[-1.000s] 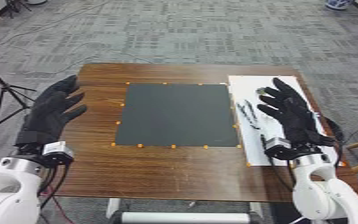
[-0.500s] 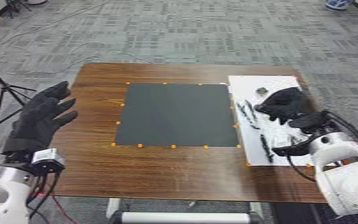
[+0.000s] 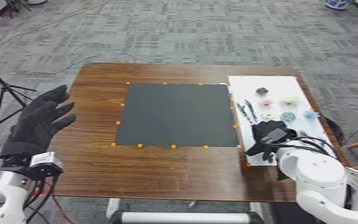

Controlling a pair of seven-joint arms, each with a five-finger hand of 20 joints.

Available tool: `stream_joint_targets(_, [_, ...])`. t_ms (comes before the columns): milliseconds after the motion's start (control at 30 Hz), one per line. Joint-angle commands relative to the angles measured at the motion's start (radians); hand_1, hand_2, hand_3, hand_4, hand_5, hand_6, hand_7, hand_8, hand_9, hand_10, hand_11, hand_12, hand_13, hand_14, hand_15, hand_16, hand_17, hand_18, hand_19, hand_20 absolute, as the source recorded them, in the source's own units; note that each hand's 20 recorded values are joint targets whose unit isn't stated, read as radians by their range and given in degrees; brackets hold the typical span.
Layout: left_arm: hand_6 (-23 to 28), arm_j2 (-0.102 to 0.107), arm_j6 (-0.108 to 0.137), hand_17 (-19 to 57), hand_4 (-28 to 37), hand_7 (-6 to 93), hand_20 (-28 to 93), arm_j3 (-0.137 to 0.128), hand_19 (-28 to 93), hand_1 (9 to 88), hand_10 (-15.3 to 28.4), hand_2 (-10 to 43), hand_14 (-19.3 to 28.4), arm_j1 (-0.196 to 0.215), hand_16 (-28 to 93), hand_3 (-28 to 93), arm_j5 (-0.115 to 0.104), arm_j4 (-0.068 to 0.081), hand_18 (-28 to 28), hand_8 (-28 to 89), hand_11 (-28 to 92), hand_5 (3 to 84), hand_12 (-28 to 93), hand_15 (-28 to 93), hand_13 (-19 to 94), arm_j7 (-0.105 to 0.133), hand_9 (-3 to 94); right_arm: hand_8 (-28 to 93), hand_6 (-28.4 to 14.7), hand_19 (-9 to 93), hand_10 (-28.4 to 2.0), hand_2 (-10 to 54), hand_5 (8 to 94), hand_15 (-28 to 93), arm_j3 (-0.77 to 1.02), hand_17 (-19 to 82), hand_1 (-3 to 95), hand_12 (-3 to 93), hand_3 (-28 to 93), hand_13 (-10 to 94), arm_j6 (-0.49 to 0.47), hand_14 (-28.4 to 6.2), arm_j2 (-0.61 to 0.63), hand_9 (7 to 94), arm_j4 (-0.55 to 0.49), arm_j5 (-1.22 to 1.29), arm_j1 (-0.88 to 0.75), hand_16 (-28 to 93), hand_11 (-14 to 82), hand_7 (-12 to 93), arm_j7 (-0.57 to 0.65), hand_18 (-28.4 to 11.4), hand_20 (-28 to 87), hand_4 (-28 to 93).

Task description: Arrange flowers

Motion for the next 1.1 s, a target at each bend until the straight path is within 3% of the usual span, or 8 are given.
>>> stream_joint_targets(33, [1.6,-0.005,0.010,-10.0,-25.5,25.9,7,-0.005,42,29.2,8.8,-9.5,12.1,0.002,-5,68,-0.003,-0.010,19.9,-13,22,20.9,20,42,8,-0.008,15.4,-15,1.3,93,-11.1,-9.5,76.2,76,0.102,37,30.0,38.7,67,70,0.081,-10.2,0.038,80.3,-0.033,0.022,-0.003,37,46.1,39,-0.006,-22.6,46,-28])
stream_joint_targets(233, [1.7,-0.010,0.009,-10.0,-25.6,25.9,7,-0.013,41,29.3,9.0,-9.3,12.1,0.007,-4,68,-0.006,-0.010,19.9,-13,22,20.9,20,42,8,0.004,15.5,-15,1.2,93,-11.4,-9.5,76.3,77,0.113,37,29.1,38.9,68,70,0.040,-10.4,0.071,79.8,-0.014,0.008,-0.022,37,46.5,40,-0.050,-22.6,46,-28])
stream_joint_targets(333, [1.6,-0.001,-0.009,-10.0,-25.5,25.9,7,-0.005,42,28.5,9.0,-9.4,12.1,0.001,-4,68,-0.078,-0.001,19.9,-13,22,21.0,20,42,8,0.032,15.6,-15,1.0,92,-11.6,-9.5,74.6,76,0.136,35,30.0,39.3,67,68,-0.007,-10.6,0.072,78.1,-0.004,0.026,-0.045,37,46.8,40,-0.054,-22.3,45,-28])
stream_joint_targets(433, [1.7,0.000,-0.005,-10.1,-25.8,25.7,7,-0.004,42,28.2,9.1,-9.5,12.2,-0.002,-4,68,-0.052,0.000,20.0,-12,22,21.0,20,42,8,0.030,15.7,-16,1.0,91,-11.6,-9.5,73.6,76,0.182,35,31.9,39.4,65,67,-0.007,-10.7,0.070,76.9,-0.005,0.023,-0.102,37,47.1,40,-0.061,-22.3,46,-28])
stream_joint_targets(500, [1.7,-0.001,-0.008,-10.0,-25.8,25.6,7,-0.009,41,28.0,9.1,-9.5,12.2,0.000,-4,69,-0.066,-0.004,20.0,-12,22,21.0,20,42,8,0.028,15.7,-16,0.9,91,-11.7,-9.5,73.6,76,0.181,35,33.5,39.1,62,67,0.010,-10.7,0.076,76.9,-0.006,0.017,-0.114,36,47.1,40,-0.057,-22.2,46,-28])
stream_joint_targets(733, [1.8,0.002,-0.014,-10.0,-25.7,24.8,7,-0.015,41,27.7,9.3,-9.5,12.3,0.003,-4,69,-0.065,-0.005,20.1,-12,22,21.5,20,42,8,0.032,16.2,-16,0.7,91,-11.9,-9.5,73.5,76,0.234,35,47.2,39.0,27,67,-0.033,-10.8,0.072,76.7,-0.011,0.035,-0.178,36,46.8,40,-0.049,-22.3,46,-26])
stream_joint_targets(933, [1.8,0.007,-0.011,-10.0,-25.7,24.7,7,-0.013,41,27.6,9.3,-9.5,12.4,-0.002,-4,69,-0.066,-0.003,20.1,-12,22,21.5,20,42,8,0.030,16.4,-16,0.7,91,-11.9,-9.5,73.4,76,0.208,35,43.8,38.5,39,67,-0.051,-10.8,0.055,76.6,0.002,0.042,-0.170,36,46.8,40,-0.036,-22.3,46,-28])
stream_joint_targets(1100, [1.8,0.009,-0.008,-10.0,-25.7,24.6,7,-0.015,41,27.6,9.3,-9.5,12.5,-0.004,-4,69,-0.066,-0.001,20.1,-12,22,21.6,20,42,9,0.033,16.4,-16,0.6,90,-12.0,-9.5,73.4,76,0.206,35,45.9,38.3,29,67,-0.060,-10.8,0.042,76.5,0.015,0.043,-0.180,36,46.6,40,-0.047,-22.4,46,-27])
